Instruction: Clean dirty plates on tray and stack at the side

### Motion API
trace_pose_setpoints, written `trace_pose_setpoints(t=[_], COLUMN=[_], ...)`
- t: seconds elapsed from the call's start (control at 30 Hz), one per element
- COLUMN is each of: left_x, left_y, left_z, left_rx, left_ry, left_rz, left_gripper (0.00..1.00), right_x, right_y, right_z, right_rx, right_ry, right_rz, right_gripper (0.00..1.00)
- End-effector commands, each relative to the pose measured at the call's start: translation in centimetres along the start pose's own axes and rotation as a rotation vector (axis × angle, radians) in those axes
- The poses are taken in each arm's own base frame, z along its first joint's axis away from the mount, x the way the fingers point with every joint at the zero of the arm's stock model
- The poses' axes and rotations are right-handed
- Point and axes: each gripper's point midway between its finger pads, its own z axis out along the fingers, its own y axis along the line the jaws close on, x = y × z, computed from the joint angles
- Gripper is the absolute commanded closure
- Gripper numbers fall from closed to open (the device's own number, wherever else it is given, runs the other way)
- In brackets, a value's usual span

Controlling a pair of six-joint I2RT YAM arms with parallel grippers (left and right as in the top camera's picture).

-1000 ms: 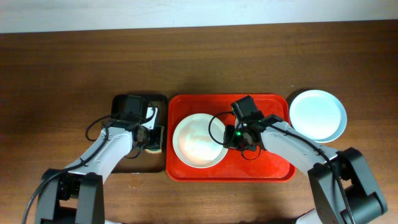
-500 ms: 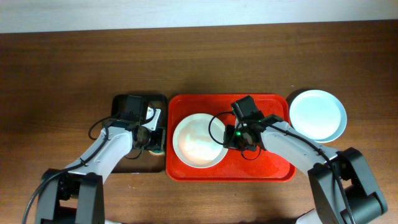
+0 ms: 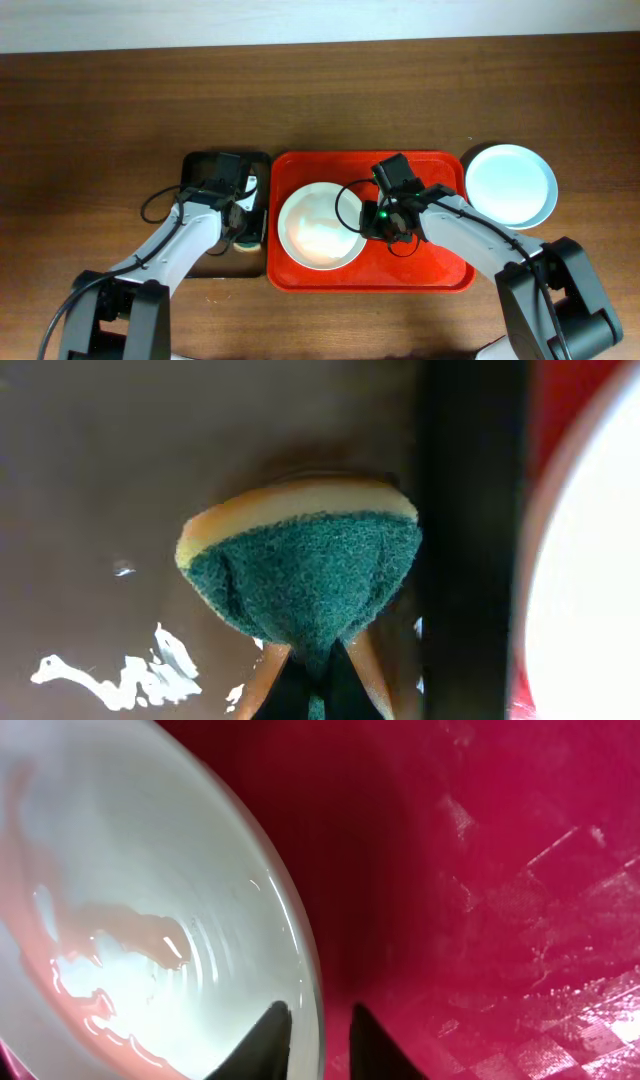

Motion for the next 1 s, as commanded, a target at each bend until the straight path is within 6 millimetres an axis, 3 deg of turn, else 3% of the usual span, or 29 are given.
trace_pose_setpoints(t=[0.0, 0.1, 0.3, 0.37, 0.47, 0.5, 0.57, 0.6, 0.63, 0.73, 0.77, 0.8, 0.9, 0.97], left_x=[-0.7, -0.5, 0.2, 0.2, 0.2, 0.0, -1.2, -2.1, -3.1, -4.5, -4.6, -4.5, -3.3, -3.0], left_y=[2.7, 4.0, 3.8, 3.8, 3.8, 4.1, 4.6, 4.7, 5.0, 6.4, 7.4, 8.2, 10.1, 10.3], left_z=[-0.4, -0.5, -0.4, -0.4, -0.6, -1.2, -3.7, -5.4, -7.8, -13.1, -15.4, -17.0, -20.4, -21.5], left_rx=[-0.110, -0.110, -0.082, -0.082, -0.086, -0.106, -0.125, -0.119, -0.113, -0.108, -0.112, -0.117, -0.140, -0.141], left_ry=[-0.017, -0.009, 0.026, 0.026, 0.024, 0.018, -0.034, -0.077, -0.138, -0.276, -0.341, -0.394, -0.491, -0.526], left_rz=[-0.174, -0.250, -0.216, -0.216, -0.216, -0.216, -0.228, -0.246, -0.283, -0.352, -0.383, -0.408, -0.476, -0.483], left_gripper=[1.00, 0.99, 0.91, 0.62, 0.43, 0.41, 0.33, 0.27, 0.21, 0.13, 0.05, 0.04, 0.01, 0.00], right_x=[0.4, 0.5, 0.1, 0.2, 0.2, 0.2, 0.1, 0.1, 0.1, 0.1, 0.1, 0.1, 0.2, 0.4], right_y=[-0.1, -0.2, -0.8, -1.1, -1.3, -1.3, -1.2, -1.2, -1.2, -1.2, -1.2, -1.2, -1.0, -0.6], right_z=[0.4, 0.4, 0.4, 0.5, 0.5, 0.5, 0.5, 0.5, 0.5, 0.5, 0.5, 0.5, 0.6, 0.8], right_rx=[0.008, 0.009, 0.044, 0.057, 0.062, 0.062, 0.061, 0.061, 0.061, 0.061, 0.061, 0.061, 0.060, 0.071], right_ry=[0.011, 0.012, -0.011, -0.014, -0.015, -0.016, -0.017, -0.017, -0.017, -0.017, -0.017, -0.018, -0.021, -0.033], right_rz=[0.000, 0.000, 0.001, 0.002, 0.002, 0.002, 0.002, 0.002, 0.002, 0.002, 0.002, 0.002, -0.009, -0.036], right_gripper=[0.74, 0.70, 0.69, 0.69, 0.70, 0.75, 0.80, 0.78, 0.69, 0.63, 0.63, 0.63, 0.62, 0.63])
